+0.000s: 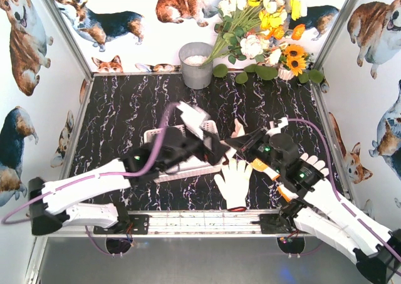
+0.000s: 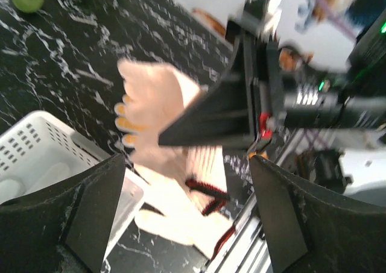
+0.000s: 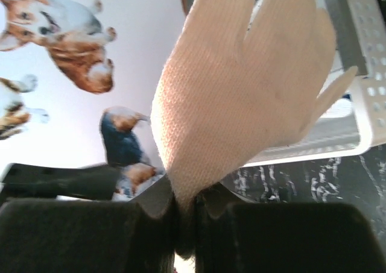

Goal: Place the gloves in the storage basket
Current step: Adjust the glove.

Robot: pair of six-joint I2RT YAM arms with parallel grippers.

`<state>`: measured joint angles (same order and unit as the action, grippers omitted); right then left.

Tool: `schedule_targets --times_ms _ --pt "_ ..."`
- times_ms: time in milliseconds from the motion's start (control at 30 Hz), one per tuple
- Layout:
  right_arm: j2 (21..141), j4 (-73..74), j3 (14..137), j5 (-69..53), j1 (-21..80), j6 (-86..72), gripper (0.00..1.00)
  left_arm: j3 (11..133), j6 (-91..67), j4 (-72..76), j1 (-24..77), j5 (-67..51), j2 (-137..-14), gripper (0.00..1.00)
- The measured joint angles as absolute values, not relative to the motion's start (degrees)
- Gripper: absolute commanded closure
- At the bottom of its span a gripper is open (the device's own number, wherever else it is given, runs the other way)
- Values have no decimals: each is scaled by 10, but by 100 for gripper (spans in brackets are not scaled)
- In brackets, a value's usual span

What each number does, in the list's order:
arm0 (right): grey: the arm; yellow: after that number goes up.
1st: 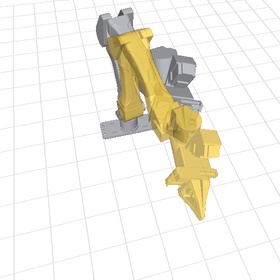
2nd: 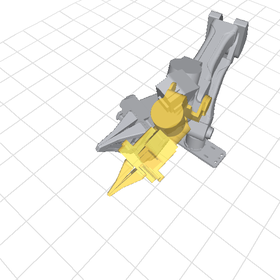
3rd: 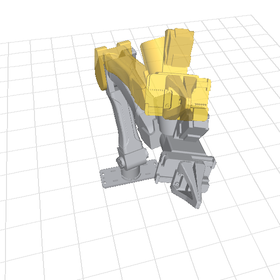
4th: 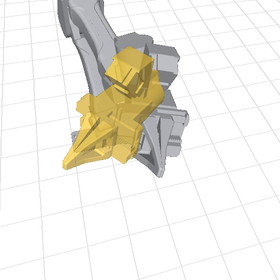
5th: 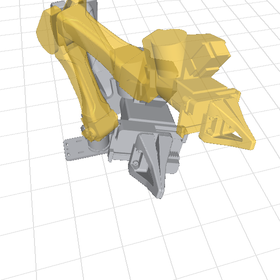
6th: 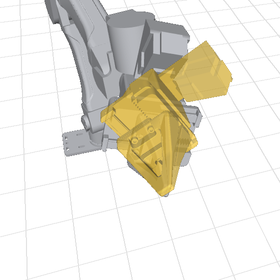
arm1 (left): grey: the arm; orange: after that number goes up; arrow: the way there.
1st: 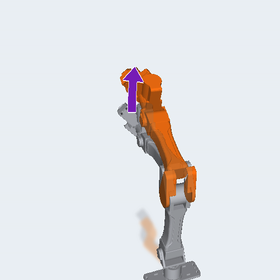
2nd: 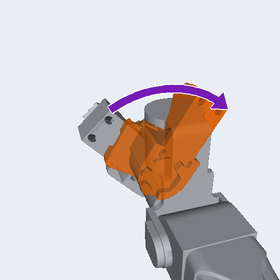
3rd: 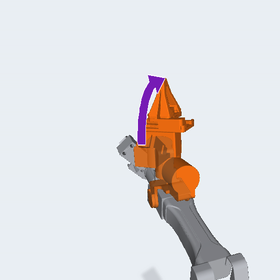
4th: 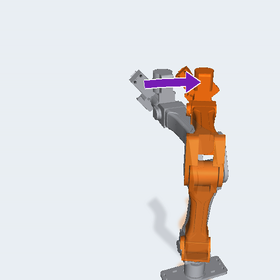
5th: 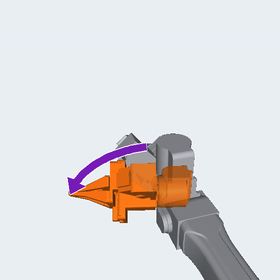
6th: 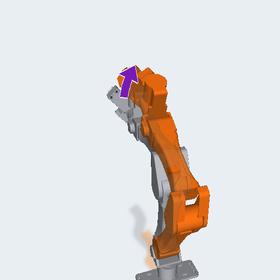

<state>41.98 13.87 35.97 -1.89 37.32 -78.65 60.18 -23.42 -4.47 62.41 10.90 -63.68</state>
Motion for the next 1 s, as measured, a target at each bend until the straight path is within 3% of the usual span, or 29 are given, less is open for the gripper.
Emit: schedule_targets --times_ms 200,467,800,1000 --pt "380 113 347 8 373 -834 100 602 -203 -55 677 151 -701 28" --pt "358 103 336 44 373 -859 100 599 -225 -13 678 194 -713 55" --pt "354 99 323 59 373 -872 100 571 -263 51 679 183 -711 58" --pt "354 98 321 61 373 -872 100 571 -272 81 679 163 -729 69"
